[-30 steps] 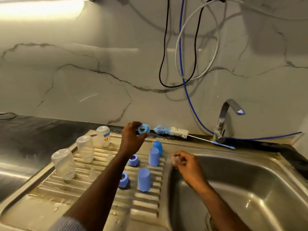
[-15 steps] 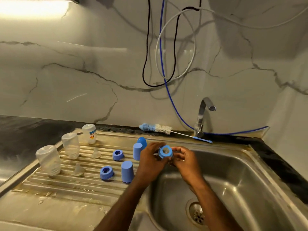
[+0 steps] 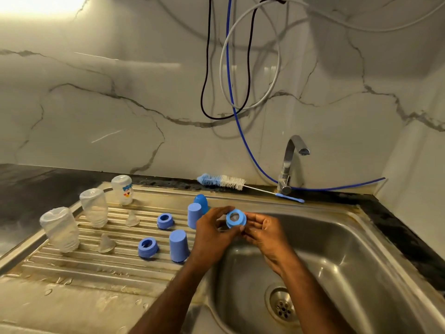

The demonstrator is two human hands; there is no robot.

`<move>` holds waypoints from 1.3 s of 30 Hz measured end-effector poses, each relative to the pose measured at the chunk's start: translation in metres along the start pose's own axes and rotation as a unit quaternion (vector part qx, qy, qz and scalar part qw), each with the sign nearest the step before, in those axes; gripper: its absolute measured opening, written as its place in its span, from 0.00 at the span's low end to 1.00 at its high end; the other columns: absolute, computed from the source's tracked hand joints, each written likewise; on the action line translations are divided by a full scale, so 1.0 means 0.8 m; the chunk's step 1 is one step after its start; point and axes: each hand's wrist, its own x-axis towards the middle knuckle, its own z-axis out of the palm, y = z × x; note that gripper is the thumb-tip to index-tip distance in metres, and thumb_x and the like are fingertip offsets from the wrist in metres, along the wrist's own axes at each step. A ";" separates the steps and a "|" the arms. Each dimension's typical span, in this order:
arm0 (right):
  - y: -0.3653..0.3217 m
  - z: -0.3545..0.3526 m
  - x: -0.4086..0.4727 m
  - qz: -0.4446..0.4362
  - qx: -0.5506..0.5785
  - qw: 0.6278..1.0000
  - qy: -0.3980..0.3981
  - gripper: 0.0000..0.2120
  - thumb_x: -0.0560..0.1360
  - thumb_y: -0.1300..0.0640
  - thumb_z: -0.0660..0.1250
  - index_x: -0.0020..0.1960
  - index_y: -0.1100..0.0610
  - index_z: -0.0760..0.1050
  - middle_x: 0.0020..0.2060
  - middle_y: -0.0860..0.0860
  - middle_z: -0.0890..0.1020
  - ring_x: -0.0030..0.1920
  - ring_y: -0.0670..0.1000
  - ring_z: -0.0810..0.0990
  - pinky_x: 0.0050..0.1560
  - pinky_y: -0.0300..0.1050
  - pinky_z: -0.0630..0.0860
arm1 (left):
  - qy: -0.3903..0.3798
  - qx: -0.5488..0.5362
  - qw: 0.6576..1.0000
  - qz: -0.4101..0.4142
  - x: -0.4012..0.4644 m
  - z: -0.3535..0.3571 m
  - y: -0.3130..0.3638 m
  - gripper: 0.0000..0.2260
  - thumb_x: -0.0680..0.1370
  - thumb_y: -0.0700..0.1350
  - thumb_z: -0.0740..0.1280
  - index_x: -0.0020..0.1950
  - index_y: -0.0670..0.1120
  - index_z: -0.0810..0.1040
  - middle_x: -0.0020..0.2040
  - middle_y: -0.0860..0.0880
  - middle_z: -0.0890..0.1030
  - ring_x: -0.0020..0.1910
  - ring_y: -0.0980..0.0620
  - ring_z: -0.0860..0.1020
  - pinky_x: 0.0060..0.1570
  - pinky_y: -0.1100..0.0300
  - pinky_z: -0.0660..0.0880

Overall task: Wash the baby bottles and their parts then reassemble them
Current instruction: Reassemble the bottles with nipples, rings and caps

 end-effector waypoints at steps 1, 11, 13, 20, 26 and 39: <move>0.000 0.001 -0.001 0.003 0.019 1.000 -0.011 0.13 0.77 0.69 0.68 0.59 0.58 0.81 0.51 0.54 0.87 0.53 0.53 0.86 0.48 0.42 0.83 | -0.001 0.002 1.000 -0.003 0.000 0.001 0.000 0.22 0.71 0.42 0.79 0.64 0.48 0.80 0.58 0.54 0.83 0.57 0.58 0.82 0.55 0.63 0.80; -0.004 0.013 -0.009 -0.041 -0.008 0.999 0.009 0.14 0.77 0.61 0.72 0.60 0.49 0.79 0.58 0.54 0.80 0.51 0.50 0.86 0.43 0.41 0.81 | 0.012 0.048 0.999 -0.003 -0.005 0.009 -0.005 0.20 0.71 0.39 0.79 0.60 0.50 0.80 0.48 0.62 0.81 0.50 0.70 0.80 0.47 0.73 0.76; -0.007 0.009 -0.011 -0.063 -0.045 0.996 -0.036 0.13 0.77 0.61 0.72 0.59 0.49 0.81 0.59 0.52 0.81 0.53 0.50 0.85 0.46 0.41 0.81 | 0.021 0.051 0.998 -0.004 -0.004 0.010 -0.006 0.18 0.72 0.39 0.78 0.59 0.51 0.81 0.46 0.63 0.81 0.50 0.71 0.80 0.45 0.74 0.76; -0.007 0.008 -0.007 -0.144 -0.249 0.954 0.080 0.07 0.73 0.62 0.75 0.44 0.51 0.81 0.49 0.48 0.81 0.48 0.46 0.82 0.46 0.36 0.80 | -0.027 0.033 0.999 0.022 -0.006 0.011 -0.008 0.19 0.70 0.43 0.80 0.59 0.52 0.82 0.48 0.61 0.84 0.53 0.66 0.81 0.51 0.69 0.78; -0.013 0.003 -0.005 -0.130 -0.086 0.985 0.078 0.04 0.74 0.59 0.75 0.45 0.55 0.80 0.42 0.48 0.86 0.45 0.46 0.85 0.42 0.39 0.80 | -0.086 -0.243 0.964 -0.061 -0.010 0.008 0.001 0.21 0.70 0.45 0.81 0.60 0.53 0.80 0.61 0.50 0.83 0.61 0.48 0.82 0.56 0.55 0.81; -0.013 0.007 -0.011 -0.291 -0.277 0.913 0.070 0.02 0.77 0.58 0.73 0.48 0.56 0.80 0.42 0.47 0.83 0.45 0.47 0.82 0.47 0.44 0.80 | -0.070 -0.235 0.968 -0.053 -0.009 0.005 0.003 0.17 0.74 0.35 0.76 0.61 0.45 0.79 0.56 0.46 0.85 0.58 0.47 0.83 0.53 0.60 0.80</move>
